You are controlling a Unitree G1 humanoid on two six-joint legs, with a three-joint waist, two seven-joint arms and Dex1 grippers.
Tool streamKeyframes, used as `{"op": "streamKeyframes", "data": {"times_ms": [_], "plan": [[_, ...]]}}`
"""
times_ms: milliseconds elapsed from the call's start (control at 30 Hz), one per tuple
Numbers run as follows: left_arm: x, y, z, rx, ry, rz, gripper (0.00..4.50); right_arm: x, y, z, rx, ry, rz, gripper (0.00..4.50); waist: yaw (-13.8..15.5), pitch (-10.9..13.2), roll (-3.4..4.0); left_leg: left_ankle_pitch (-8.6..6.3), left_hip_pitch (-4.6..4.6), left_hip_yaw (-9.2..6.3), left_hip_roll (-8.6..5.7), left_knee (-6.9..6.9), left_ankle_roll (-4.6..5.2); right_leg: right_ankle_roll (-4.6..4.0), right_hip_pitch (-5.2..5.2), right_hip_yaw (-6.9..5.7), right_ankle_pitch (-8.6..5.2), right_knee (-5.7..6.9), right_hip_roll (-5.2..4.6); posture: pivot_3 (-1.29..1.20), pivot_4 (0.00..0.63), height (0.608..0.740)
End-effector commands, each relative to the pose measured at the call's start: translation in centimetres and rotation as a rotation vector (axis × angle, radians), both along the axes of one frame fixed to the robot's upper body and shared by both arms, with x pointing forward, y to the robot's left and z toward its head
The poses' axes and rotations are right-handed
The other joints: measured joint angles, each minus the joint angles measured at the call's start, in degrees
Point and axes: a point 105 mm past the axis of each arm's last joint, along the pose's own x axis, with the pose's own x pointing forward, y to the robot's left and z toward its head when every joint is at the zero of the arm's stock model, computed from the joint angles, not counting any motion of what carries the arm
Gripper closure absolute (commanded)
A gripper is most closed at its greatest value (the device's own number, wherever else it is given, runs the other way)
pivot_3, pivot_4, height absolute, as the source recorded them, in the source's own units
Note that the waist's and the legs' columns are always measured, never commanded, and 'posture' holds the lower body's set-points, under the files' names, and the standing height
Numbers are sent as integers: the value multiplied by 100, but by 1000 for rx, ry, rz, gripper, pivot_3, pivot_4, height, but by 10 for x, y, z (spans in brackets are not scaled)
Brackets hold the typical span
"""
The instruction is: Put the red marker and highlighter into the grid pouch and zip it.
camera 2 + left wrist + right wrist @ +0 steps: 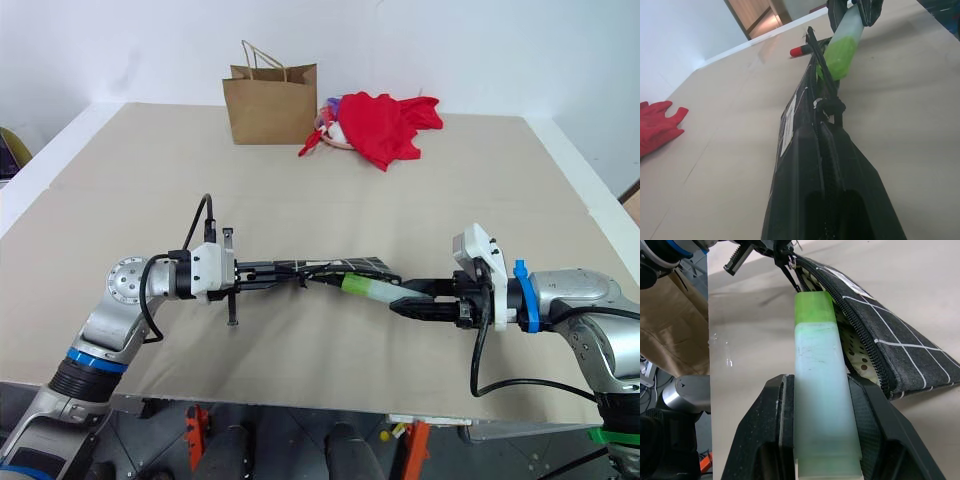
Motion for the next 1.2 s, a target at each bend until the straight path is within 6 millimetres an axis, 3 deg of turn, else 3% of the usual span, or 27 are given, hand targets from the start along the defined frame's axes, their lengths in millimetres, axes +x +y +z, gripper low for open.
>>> {"op": "streamKeyframes", "data": {"times_ms": [33,467,1200], "plan": [[-6,-6,11,-39,-39,-22,4500,7,5,6,-10,-4,7,3340,-4,0,0,0,0,0,0,0,0,0,0,0,0,0,0,0,150,740],[-8,-9,10,-51,-28,-20,4500,27,21,9,16,26,-10,3340,-6,1,-1,0,-2,1,0,0,0,0,-2,0,-1,0,-1,0,150,740],[-8,-5,8,-37,-13,-7,4500,27,-13,12,17,26,-125,3340,-3,0,-1,0,-1,1,0,0,0,0,-1,0,0,0,-1,0,150,740]]}}
